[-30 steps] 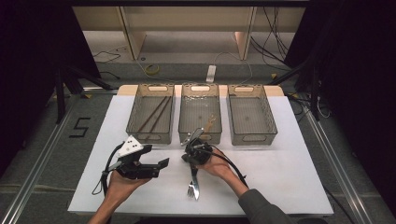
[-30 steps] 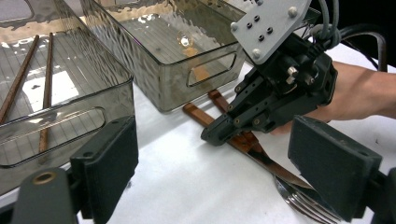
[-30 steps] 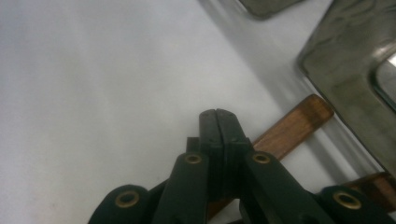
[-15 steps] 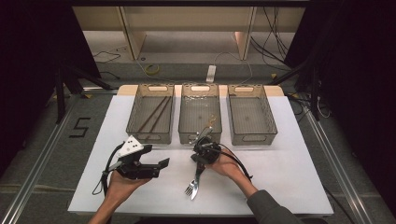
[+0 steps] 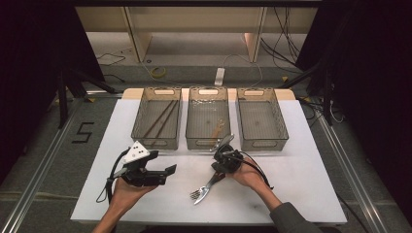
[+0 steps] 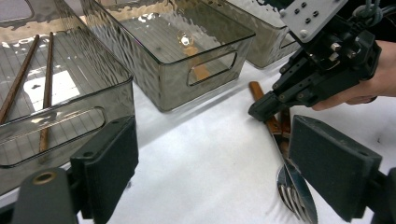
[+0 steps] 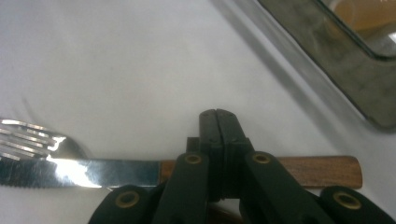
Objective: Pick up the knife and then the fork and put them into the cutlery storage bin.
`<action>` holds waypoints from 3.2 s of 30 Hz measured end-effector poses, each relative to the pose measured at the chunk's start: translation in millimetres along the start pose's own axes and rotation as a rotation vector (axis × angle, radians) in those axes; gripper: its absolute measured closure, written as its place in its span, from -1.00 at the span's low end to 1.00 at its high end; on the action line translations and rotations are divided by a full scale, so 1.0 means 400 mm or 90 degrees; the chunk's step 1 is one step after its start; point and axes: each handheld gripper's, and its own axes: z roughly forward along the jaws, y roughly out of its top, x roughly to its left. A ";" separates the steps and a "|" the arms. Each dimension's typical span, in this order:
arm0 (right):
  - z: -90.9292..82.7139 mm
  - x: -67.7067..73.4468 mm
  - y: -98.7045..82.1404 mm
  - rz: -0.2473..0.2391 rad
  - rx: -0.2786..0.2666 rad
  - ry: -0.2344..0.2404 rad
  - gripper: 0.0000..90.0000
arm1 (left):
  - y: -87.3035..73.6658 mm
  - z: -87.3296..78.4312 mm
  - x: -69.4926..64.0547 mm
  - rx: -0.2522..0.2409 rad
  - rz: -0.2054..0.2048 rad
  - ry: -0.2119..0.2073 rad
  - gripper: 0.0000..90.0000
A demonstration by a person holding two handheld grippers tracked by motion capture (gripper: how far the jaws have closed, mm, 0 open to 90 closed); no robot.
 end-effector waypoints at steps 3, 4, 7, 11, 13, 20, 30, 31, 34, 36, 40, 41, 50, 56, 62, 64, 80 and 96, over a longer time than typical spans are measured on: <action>-0.009 -0.004 -0.012 0.001 0.009 -0.001 1.00 | 0.000 0.001 0.001 0.000 -0.002 0.001 -0.65; -0.012 -0.004 -0.017 0.005 0.009 0.000 1.00 | 0.000 0.000 0.000 0.001 0.000 0.001 -0.65; -0.024 -0.002 -0.034 0.007 0.015 0.000 1.00 | 0.000 0.000 0.000 0.000 0.000 0.000 -0.65; -0.043 0.002 -0.063 0.011 0.020 -0.002 1.00 | 0.000 0.001 -0.001 0.004 0.001 0.001 -0.65; -0.054 0.005 -0.078 0.014 0.018 -0.001 1.00 | 0.000 0.001 -0.002 0.003 0.000 0.000 -0.65; -0.079 0.008 -0.113 0.021 0.019 0.001 1.00 | 0.000 0.005 -0.004 0.005 0.002 0.000 -0.65; -0.090 0.020 -0.136 0.010 0.035 0.011 1.00 | -0.001 0.005 -0.004 0.007 0.003 -0.002 -0.65; -0.091 0.022 -0.138 0.010 0.036 0.012 1.00 | -0.001 0.005 -0.004 0.008 0.003 -0.002 -0.65; -0.095 0.019 -0.143 0.006 0.036 0.007 1.00 | 0.000 0.005 -0.005 0.008 0.003 -0.002 -0.65; -0.102 0.016 -0.144 0.009 0.030 0.005 1.00 | 0.000 0.005 -0.005 0.008 0.004 -0.002 -0.65; -0.129 0.007 -0.136 -0.004 0.012 0.017 0.64 | 0.000 0.006 -0.005 0.009 0.004 -0.004 -0.65; -0.137 0.005 -0.134 -0.017 0.013 0.021 0.52 | 0.000 0.006 -0.005 0.010 0.005 -0.003 -0.65; -0.173 0.000 -0.130 -0.048 -0.005 0.015 -0.15 | 0.000 0.004 -0.004 0.005 0.005 -0.004 -0.65; -0.180 0.000 -0.128 -0.086 0.013 0.009 -0.23 | -0.001 0.006 -0.004 0.008 0.005 -0.005 -0.65; -0.178 0.007 -0.125 -0.115 0.026 0.015 -0.27 | 0.000 0.006 -0.004 0.008 0.005 -0.005 -0.65; -0.174 0.008 -0.124 -0.128 0.037 0.014 -0.28 | 0.000 0.006 -0.004 0.008 0.006 -0.005 -0.65; -0.142 0.025 -0.122 -0.200 0.102 0.024 -0.05 | 0.000 0.006 -0.004 0.010 0.009 -0.004 -0.65; -0.108 0.028 -0.123 -0.255 0.158 0.036 0.36 | 0.000 0.007 -0.004 0.010 0.009 -0.004 -0.65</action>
